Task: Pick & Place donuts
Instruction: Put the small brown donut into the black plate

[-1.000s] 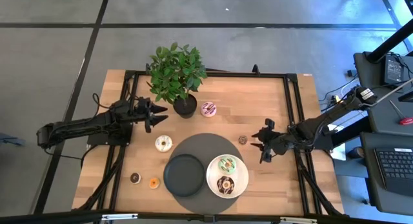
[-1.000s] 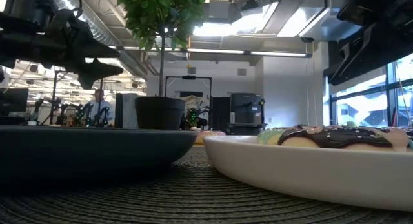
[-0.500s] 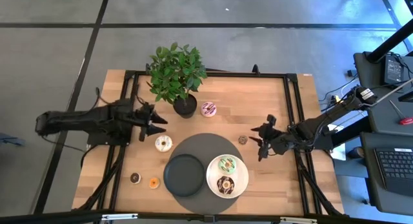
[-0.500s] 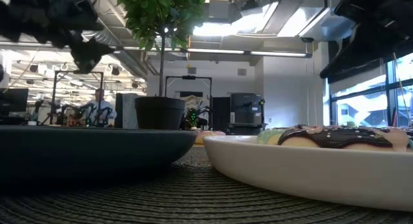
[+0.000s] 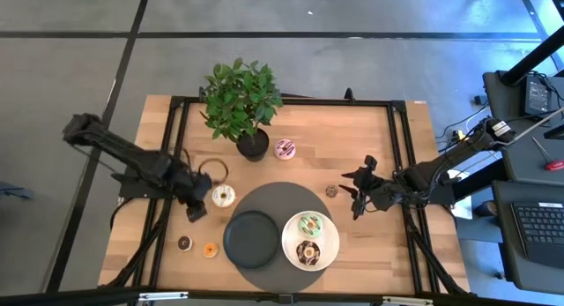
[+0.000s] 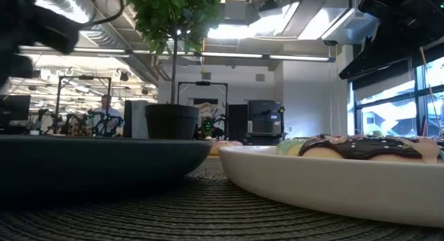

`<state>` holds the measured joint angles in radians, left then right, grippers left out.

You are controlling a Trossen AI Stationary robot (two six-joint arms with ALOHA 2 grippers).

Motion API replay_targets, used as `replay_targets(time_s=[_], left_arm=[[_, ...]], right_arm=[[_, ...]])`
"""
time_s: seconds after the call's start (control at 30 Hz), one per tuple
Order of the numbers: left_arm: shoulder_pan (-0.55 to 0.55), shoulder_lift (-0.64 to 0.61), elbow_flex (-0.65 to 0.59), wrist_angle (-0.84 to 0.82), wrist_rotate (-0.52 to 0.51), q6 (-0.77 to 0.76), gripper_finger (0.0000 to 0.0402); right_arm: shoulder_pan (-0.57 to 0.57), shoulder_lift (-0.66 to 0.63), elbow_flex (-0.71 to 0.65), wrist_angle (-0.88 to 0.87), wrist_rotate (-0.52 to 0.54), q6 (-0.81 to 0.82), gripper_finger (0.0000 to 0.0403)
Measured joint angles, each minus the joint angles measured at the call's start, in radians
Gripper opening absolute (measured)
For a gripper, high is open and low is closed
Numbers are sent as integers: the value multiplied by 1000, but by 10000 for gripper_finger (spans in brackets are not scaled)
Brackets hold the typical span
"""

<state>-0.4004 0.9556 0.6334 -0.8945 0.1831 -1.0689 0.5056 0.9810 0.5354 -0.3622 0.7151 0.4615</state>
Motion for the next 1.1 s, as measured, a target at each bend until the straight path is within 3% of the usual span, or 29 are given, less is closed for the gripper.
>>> replay_targets(time_s=[0.23,0.47,0.73,1.1], left_arm=[[-229,212,41,19,20,-196,151],[-364,363,65,157,20,-304,148],[-442,453,66,174,75,-395,138],[-471,458,66,148,90,-414,106]], right_arm=[[-17,0,0,-1,1,-26,166],[-45,0,0,-1,0,-26,166],[-46,0,0,0,-2,-21,166],[-46,0,0,8,-10,-18,166]])
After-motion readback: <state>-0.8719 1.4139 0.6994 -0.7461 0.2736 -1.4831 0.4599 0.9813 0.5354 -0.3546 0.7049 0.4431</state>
